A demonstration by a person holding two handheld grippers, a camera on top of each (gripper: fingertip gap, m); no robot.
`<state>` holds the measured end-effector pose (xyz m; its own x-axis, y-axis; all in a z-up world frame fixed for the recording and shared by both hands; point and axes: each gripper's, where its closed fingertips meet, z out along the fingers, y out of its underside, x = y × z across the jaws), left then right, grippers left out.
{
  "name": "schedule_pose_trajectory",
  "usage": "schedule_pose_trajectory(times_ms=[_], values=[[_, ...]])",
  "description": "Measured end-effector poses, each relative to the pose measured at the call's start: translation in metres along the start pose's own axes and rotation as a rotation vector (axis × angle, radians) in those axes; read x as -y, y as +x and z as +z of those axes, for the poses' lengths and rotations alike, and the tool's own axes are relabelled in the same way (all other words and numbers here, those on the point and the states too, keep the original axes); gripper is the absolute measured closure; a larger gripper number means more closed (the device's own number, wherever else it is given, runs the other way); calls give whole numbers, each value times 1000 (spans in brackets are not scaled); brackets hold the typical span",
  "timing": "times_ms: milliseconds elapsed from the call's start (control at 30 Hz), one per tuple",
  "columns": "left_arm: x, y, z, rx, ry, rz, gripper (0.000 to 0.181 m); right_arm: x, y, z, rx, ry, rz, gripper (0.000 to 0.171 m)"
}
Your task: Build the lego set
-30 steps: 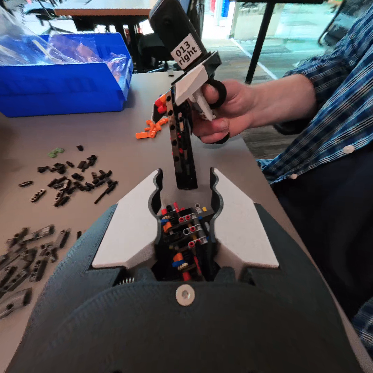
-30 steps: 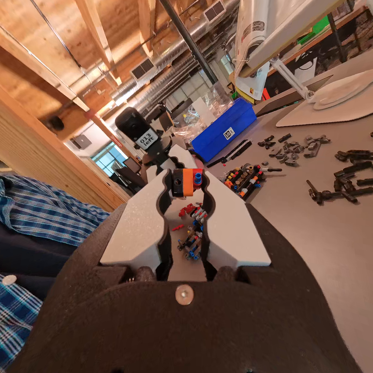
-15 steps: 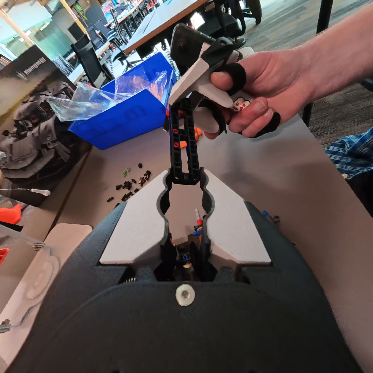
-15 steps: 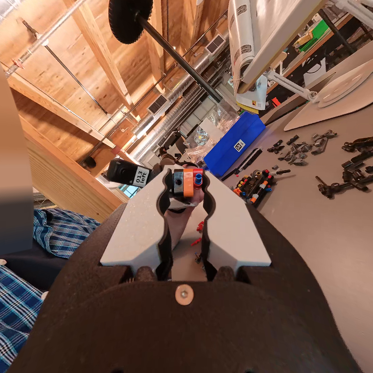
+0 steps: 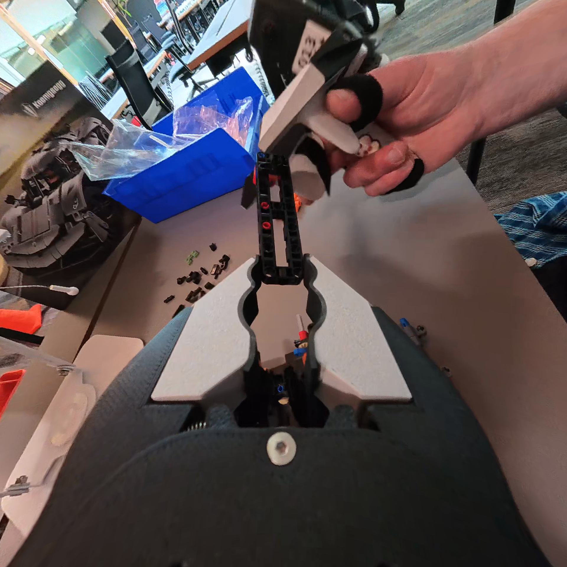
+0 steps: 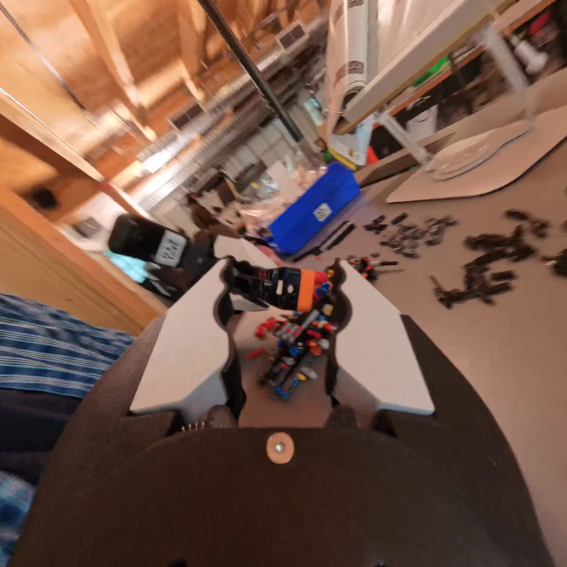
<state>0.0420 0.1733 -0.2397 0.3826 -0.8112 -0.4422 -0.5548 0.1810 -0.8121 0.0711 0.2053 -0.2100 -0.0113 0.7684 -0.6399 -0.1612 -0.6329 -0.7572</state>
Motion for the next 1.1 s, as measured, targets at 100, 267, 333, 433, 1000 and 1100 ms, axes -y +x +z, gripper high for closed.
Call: schedule_pose_trajectory(times_ms=[100,267,333,433,1000,1100], values=[[-5,-1,1,-6,-25,-27,156,-3,1,3,-161,-78,-296,96],[-12,-2,2,-6,-60,-35,155,-7,-4,7,-341,-221,-705,86],[-13,1,3,-16,-74,-24,155,-17,1,8,-398,-308,-865,93],[-12,6,5,-33,-82,1,155,-37,13,11,-478,-498,-1142,100],[-14,8,7,-122,-45,-158,145,-47,34,8,-554,-661,-1380,145],[-8,9,5,-122,-10,-139,144,-48,33,8,-526,-656,-1341,145]])
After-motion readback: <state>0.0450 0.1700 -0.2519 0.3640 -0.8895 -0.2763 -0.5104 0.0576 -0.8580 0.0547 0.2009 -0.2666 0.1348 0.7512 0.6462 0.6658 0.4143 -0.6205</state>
